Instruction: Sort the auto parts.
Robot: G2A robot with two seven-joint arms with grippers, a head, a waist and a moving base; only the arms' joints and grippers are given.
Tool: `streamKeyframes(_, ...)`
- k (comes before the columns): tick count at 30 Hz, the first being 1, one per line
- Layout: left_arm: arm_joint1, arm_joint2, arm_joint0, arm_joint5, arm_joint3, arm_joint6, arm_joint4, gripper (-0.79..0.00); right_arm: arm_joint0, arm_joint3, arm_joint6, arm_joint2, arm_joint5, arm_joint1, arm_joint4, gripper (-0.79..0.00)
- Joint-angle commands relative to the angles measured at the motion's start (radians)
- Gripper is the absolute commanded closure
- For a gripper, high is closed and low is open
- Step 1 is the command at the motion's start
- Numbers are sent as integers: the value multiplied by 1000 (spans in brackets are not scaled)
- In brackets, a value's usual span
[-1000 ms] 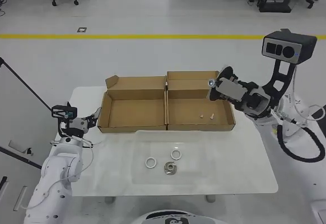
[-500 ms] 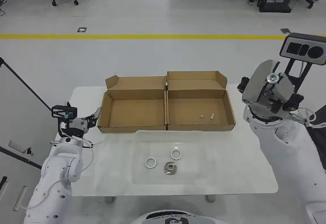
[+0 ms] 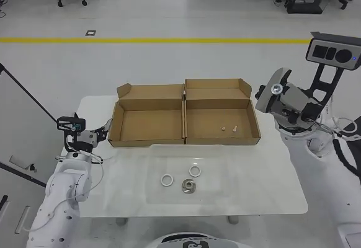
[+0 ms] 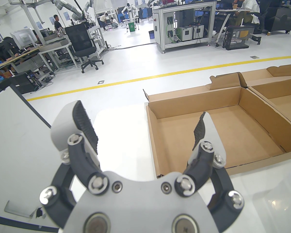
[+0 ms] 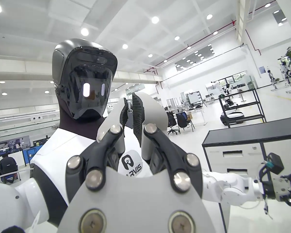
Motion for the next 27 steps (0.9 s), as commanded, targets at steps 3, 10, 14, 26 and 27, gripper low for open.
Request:
streamKeyframes(3,0,0,0,0,0,0,0,-785,-2,-2,0,3,-2,-2,0,0)
streamKeyframes(10,0,0,0,0,0,0,0,-785,-2,-2,0,3,-2,-2,0,0)
streamKeyframes(14,0,0,0,0,0,0,0,-785,-2,-2,0,3,-2,-2,0,0)
streamKeyframes(26,0,0,0,0,0,0,0,-785,-57,13,28,153,94,14,-106,0)
streamKeyframes(27,0,0,0,0,0,0,0,-785,-71,25,41,188,118,18,-136,0)
